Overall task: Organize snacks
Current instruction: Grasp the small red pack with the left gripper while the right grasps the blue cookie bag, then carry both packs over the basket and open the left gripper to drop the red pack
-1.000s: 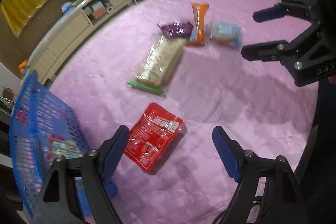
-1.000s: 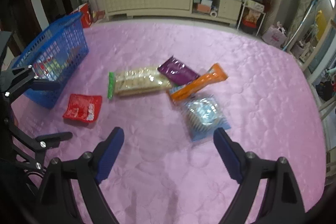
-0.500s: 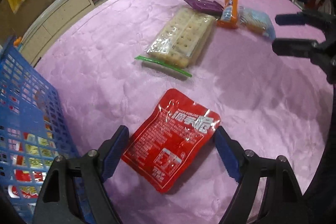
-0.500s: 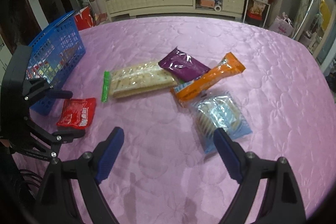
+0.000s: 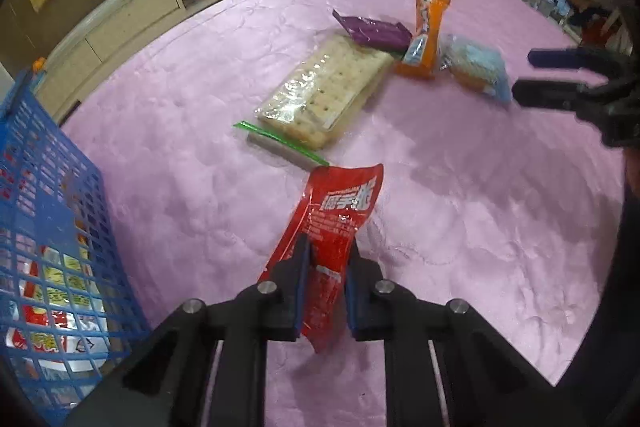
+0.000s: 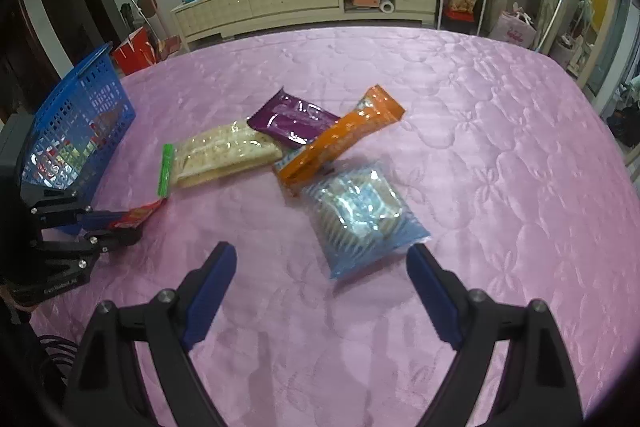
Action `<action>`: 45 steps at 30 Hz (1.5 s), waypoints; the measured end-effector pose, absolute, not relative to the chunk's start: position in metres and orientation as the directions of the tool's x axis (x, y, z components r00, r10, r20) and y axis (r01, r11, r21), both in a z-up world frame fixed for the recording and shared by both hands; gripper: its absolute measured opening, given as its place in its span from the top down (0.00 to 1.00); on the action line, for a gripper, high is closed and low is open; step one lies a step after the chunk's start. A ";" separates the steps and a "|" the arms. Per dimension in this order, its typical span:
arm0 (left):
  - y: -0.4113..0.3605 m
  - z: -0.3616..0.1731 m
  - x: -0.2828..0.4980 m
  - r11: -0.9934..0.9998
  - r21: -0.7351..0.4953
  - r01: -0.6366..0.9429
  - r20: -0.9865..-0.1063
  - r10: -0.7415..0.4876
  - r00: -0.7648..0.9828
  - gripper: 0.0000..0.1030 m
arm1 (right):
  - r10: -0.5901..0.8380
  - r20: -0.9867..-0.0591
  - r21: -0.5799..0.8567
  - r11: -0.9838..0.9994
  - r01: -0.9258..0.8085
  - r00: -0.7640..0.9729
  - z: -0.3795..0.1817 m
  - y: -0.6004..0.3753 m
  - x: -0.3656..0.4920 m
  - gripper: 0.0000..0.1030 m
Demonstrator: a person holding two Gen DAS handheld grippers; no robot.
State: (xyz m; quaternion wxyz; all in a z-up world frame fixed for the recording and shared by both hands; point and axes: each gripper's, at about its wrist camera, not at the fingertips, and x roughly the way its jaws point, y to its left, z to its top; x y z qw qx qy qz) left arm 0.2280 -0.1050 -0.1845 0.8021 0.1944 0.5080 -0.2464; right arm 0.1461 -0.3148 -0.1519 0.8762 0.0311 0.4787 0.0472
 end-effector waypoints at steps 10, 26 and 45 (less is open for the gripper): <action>-0.117 -0.154 0.220 0.851 -0.025 0.524 -0.871 -0.276 0.407 0.89 | 0.102 -0.843 0.051 0.993 -0.110 0.528 -0.149 -0.320 0.156 0.13; -0.167 -0.153 0.227 0.858 -0.051 0.511 -0.858 -0.299 0.417 0.89 | 0.090 -0.910 0.002 0.977 -0.214 0.405 -0.183 -0.331 0.205 0.08; -0.137 -0.086 0.188 0.878 -0.019 0.479 -0.779 -0.313 0.543 0.89 | 0.114 -0.855 -0.012 0.971 -0.240 0.505 -0.126 -0.291 0.166 0.43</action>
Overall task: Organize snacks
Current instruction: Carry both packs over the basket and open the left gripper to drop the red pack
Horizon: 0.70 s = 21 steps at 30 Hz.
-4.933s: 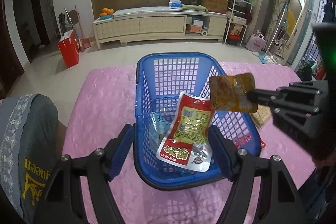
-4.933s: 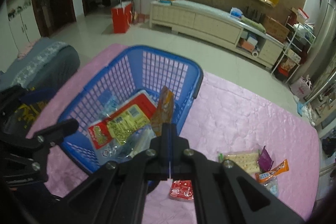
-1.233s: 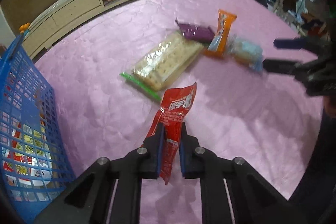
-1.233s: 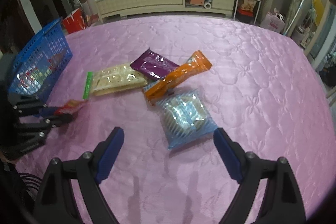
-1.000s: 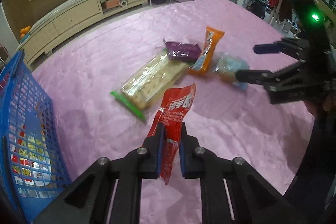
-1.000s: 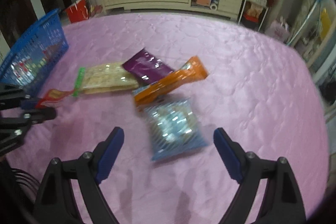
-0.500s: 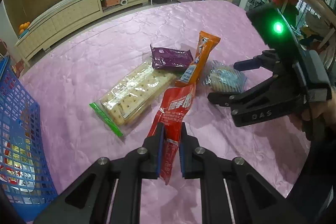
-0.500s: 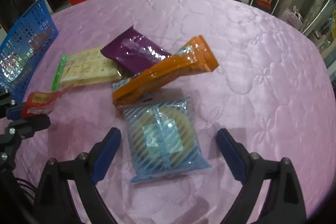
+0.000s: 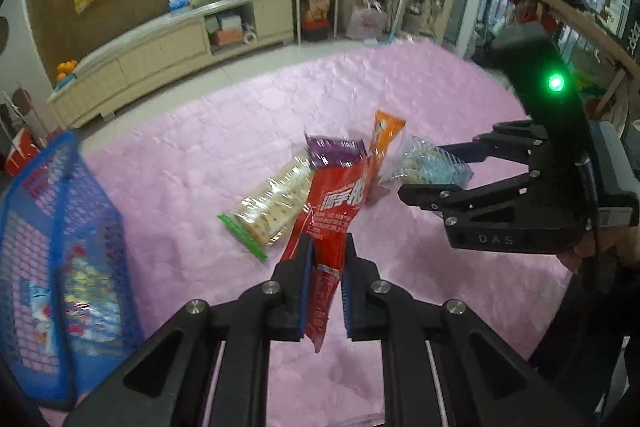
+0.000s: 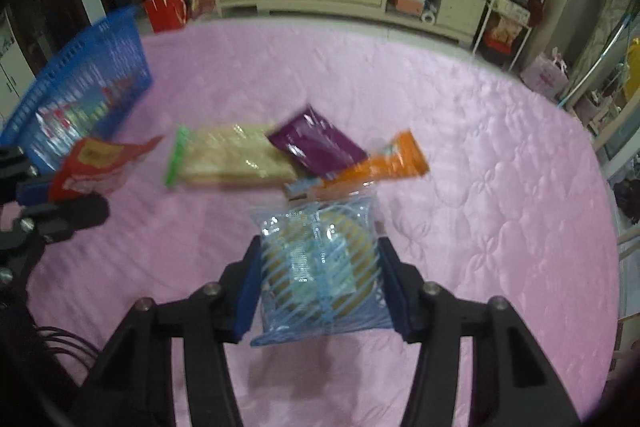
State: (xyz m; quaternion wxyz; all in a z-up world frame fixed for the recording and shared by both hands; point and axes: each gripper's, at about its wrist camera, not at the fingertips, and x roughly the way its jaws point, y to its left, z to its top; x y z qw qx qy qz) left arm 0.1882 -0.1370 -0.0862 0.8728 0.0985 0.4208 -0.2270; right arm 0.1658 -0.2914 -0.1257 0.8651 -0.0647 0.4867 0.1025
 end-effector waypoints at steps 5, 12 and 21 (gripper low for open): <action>-0.110 -0.057 0.166 0.892 -0.002 0.451 -0.745 -0.303 0.595 0.89 | 0.163 -0.816 0.028 0.969 -0.244 0.554 -0.089 -0.271 0.148 0.43; -0.064 -0.027 0.140 0.909 0.035 0.416 -0.709 -0.271 0.651 0.89 | 0.218 -0.763 0.043 0.957 -0.288 0.609 -0.047 -0.220 0.129 0.43; -0.003 -0.015 0.130 0.940 0.033 0.340 -0.703 -0.220 0.677 0.89 | 0.288 -0.750 0.095 0.938 -0.334 0.595 -0.031 -0.166 0.133 0.43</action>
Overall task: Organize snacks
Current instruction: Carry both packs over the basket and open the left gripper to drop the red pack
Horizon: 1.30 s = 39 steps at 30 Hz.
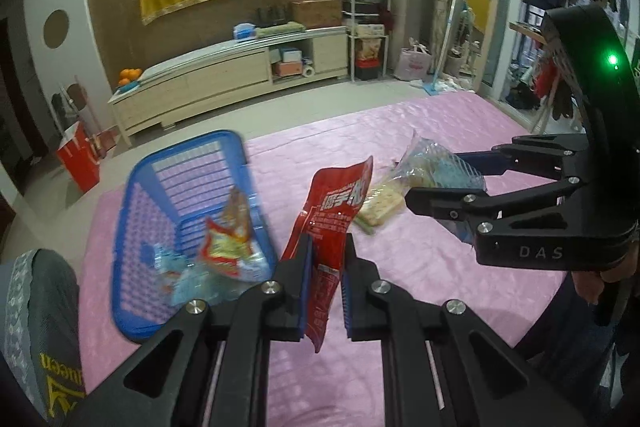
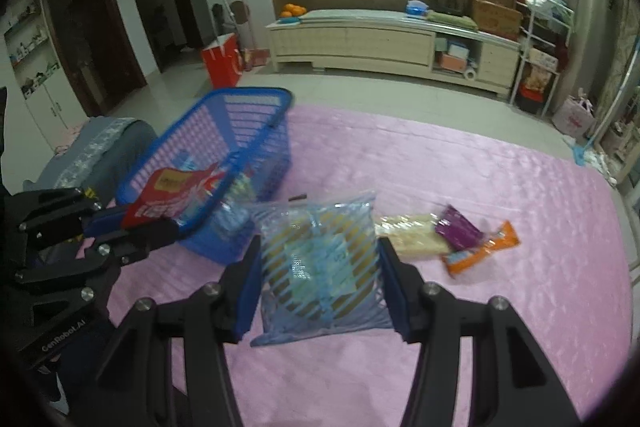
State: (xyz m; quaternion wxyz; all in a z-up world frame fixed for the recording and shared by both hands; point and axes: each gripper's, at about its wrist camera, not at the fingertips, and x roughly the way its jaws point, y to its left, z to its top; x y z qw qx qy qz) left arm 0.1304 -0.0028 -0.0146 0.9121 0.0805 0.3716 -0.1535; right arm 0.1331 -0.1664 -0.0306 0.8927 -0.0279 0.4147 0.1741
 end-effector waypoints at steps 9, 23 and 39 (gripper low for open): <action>0.057 -0.001 0.140 0.964 0.087 0.252 -0.703 -0.120 0.701 0.89 | 0.328 -0.738 0.088 0.913 -0.398 0.590 -0.014 -0.104 0.153 0.43; 0.108 -0.013 0.182 0.982 0.038 0.185 -0.740 -0.097 0.665 0.89 | 0.347 -0.758 0.069 0.885 -0.461 0.553 -0.023 -0.040 0.199 0.43; 0.110 -0.048 0.237 0.974 0.029 0.227 -0.783 -0.119 0.611 0.85 | 0.304 -0.778 0.072 0.913 -0.402 0.549 -0.049 -0.055 0.231 0.43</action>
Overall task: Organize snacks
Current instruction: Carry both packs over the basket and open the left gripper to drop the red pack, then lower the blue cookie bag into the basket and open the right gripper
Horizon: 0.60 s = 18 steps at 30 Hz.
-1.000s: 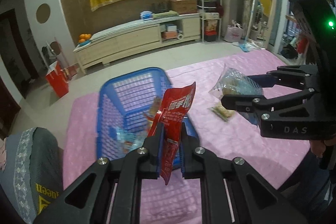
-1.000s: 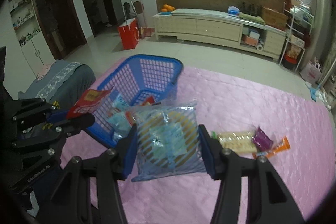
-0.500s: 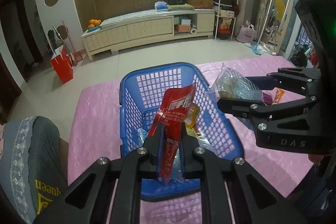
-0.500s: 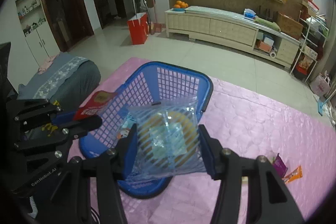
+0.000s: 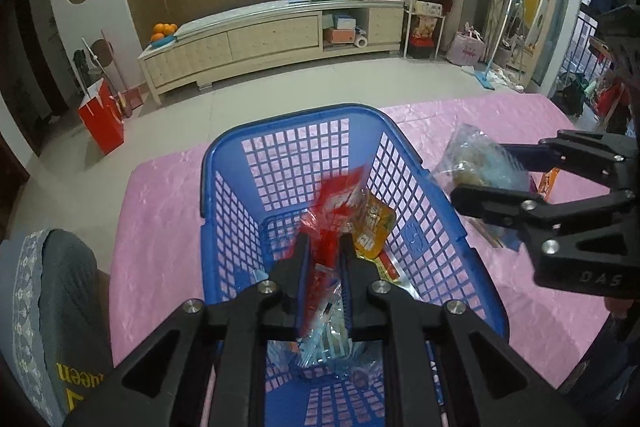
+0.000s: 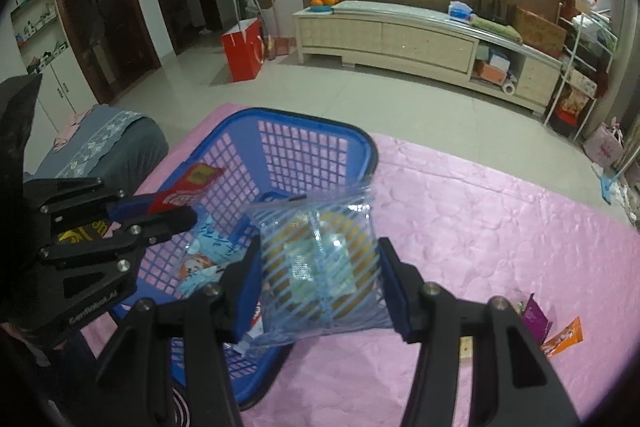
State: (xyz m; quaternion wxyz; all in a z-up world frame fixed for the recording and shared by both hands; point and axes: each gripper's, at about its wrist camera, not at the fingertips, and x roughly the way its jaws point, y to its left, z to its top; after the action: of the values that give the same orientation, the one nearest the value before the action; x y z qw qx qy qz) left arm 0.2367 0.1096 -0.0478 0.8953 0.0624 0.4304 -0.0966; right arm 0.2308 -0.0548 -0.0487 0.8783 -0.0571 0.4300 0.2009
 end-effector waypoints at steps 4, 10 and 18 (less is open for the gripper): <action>0.110 -0.045 0.238 0.980 0.059 0.193 -0.780 -0.075 0.621 0.46 | 0.287 -0.781 0.057 0.918 -0.393 0.555 -0.048 -0.059 0.228 0.43; 0.121 -0.037 0.225 0.981 0.058 0.185 -0.771 -0.073 0.633 0.34 | 0.301 -0.779 0.071 0.914 -0.398 0.551 -0.044 -0.060 0.222 0.43; 0.144 -0.026 0.203 0.987 0.057 0.153 -0.759 -0.057 0.648 0.30 | 0.330 -0.773 0.065 0.891 -0.449 0.543 -0.033 -0.035 0.217 0.43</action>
State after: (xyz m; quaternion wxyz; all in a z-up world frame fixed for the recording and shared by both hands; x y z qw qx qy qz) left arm 0.2026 0.1438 -0.0264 0.9060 0.0579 0.4153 -0.0581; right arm 0.2165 -0.0348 -0.0325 0.8754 -0.0703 0.4234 0.2223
